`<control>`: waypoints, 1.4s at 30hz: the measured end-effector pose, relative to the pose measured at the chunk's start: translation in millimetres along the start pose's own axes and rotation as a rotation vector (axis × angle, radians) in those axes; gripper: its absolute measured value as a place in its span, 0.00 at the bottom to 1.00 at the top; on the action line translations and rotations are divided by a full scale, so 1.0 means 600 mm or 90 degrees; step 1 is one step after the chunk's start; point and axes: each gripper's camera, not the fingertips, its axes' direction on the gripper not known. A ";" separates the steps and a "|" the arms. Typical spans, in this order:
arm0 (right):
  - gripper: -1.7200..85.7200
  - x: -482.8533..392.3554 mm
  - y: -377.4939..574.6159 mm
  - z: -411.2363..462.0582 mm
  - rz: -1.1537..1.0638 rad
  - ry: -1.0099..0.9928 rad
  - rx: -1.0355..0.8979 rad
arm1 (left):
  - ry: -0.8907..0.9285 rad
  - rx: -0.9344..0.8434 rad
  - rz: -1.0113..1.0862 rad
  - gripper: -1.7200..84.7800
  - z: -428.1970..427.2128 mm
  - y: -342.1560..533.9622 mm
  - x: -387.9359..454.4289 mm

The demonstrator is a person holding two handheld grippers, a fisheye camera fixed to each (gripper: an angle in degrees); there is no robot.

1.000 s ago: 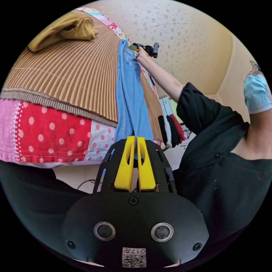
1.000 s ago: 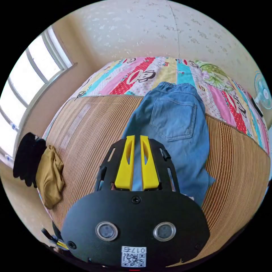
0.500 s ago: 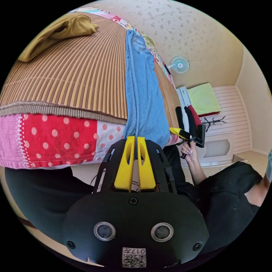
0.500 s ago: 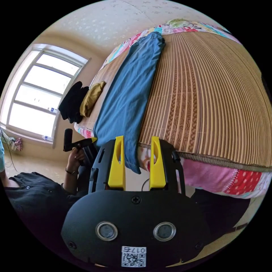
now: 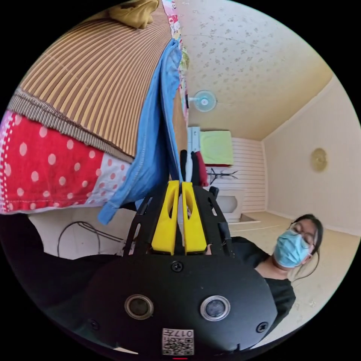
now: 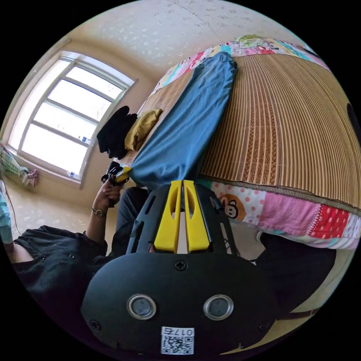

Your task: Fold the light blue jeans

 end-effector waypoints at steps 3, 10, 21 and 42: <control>0.03 -0.007 0.000 -0.022 -0.003 -0.059 0.008 | 0.030 0.008 0.001 0.01 -0.016 0.002 0.012; 0.03 0.043 0.010 0.038 0.027 -0.010 -0.078 | -0.096 -0.001 -0.017 0.01 -0.013 0.002 -0.003; 0.04 0.075 0.024 0.078 0.023 0.096 -0.148 | -0.297 -0.015 0.004 0.02 0.068 0.019 0.011; 0.05 0.097 0.040 0.052 -0.070 0.106 -0.199 | -0.473 -0.143 0.104 0.03 0.199 0.032 0.073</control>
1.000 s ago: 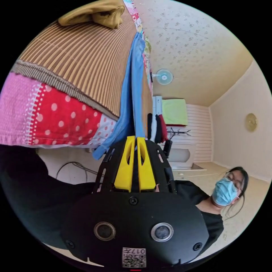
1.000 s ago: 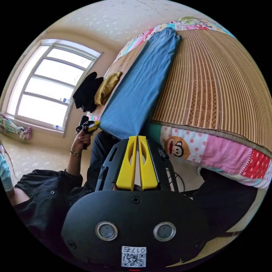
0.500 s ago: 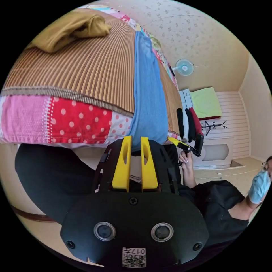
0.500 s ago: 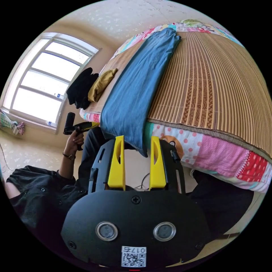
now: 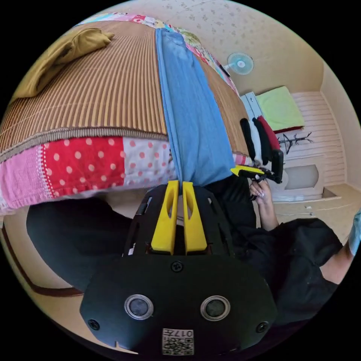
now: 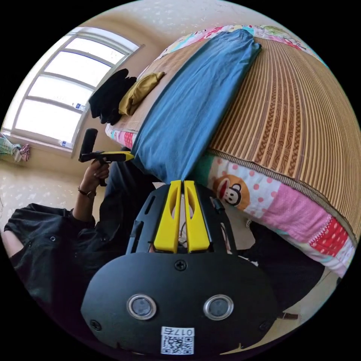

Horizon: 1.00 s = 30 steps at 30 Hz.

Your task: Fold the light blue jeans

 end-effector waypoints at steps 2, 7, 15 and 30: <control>0.05 0.016 0.015 0.001 -0.002 0.012 -0.028 | 0.000 -0.010 -0.015 0.03 0.000 0.014 0.002; 0.10 0.104 -0.001 -0.078 0.031 -0.117 0.063 | 0.115 0.167 0.021 0.10 -0.095 -0.010 -0.006; 0.17 0.334 -0.177 -0.084 0.167 -0.304 0.109 | 0.175 0.166 -0.052 0.17 -0.097 -0.249 -0.129; 0.10 0.448 -0.343 -0.045 0.187 -0.393 0.100 | 0.277 0.092 -0.060 0.09 -0.049 -0.425 -0.229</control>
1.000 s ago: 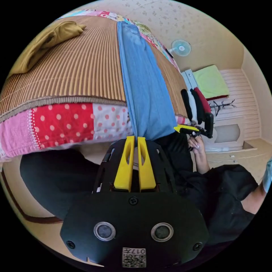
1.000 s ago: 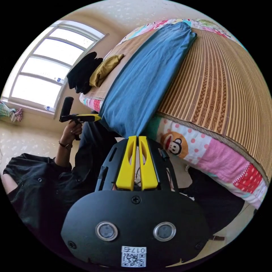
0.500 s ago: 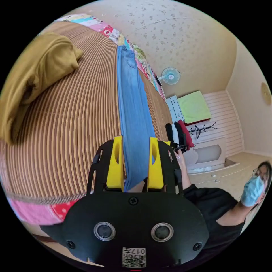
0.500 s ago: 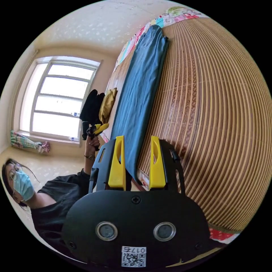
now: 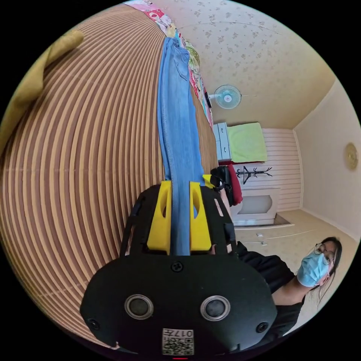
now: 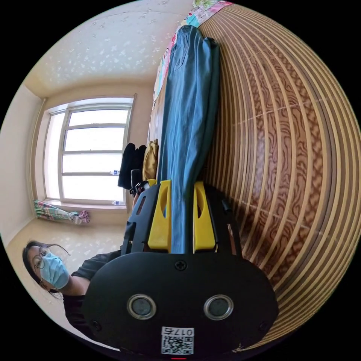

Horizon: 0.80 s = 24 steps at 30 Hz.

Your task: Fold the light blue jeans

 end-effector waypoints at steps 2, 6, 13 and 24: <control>0.08 0.008 -0.005 -0.005 0.009 -0.003 0.005 | 0.023 0.018 -0.003 0.04 -0.005 -0.002 -0.016; 0.05 -0.007 0.019 -0.047 -0.046 -0.080 0.039 | 0.099 0.031 0.008 0.01 -0.022 0.010 -0.030; 0.03 -0.137 0.110 -0.134 -0.190 -0.150 0.042 | 0.230 0.118 0.197 0.01 -0.138 0.135 0.095; 0.03 -0.592 0.356 -0.318 -0.531 -0.136 0.085 | 0.215 0.249 0.600 0.01 -0.312 0.394 0.550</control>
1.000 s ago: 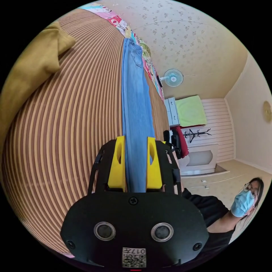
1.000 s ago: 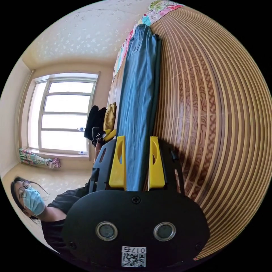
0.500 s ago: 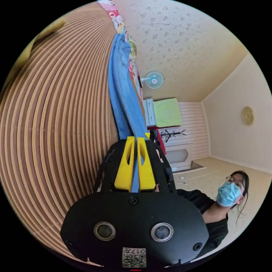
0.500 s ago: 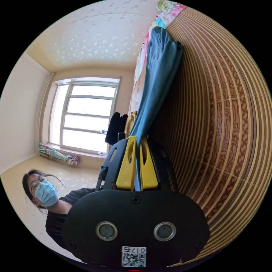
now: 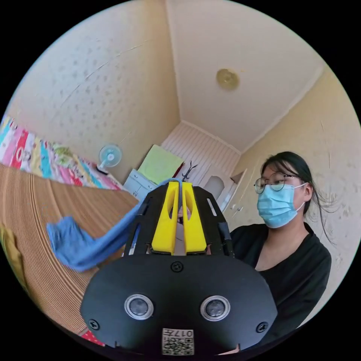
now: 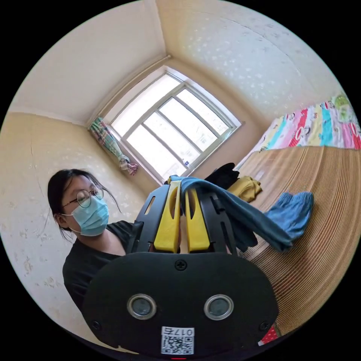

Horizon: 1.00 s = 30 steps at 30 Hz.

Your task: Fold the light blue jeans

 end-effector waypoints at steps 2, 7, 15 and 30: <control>0.03 -0.062 -0.037 -0.012 -0.040 0.001 0.000 | 0.001 0.020 0.061 0.01 0.007 -0.058 0.083; 0.03 -0.152 -0.132 -0.034 -0.083 -0.008 0.006 | -0.070 0.059 0.143 0.01 0.016 -0.155 0.192; 0.03 0.057 -0.239 0.007 0.171 0.169 -0.074 | -0.248 -0.003 -0.061 0.01 0.032 -0.221 -0.011; 0.02 0.210 -0.219 0.081 0.190 0.164 -0.122 | -0.191 -0.032 -0.225 0.01 -0.003 -0.112 -0.279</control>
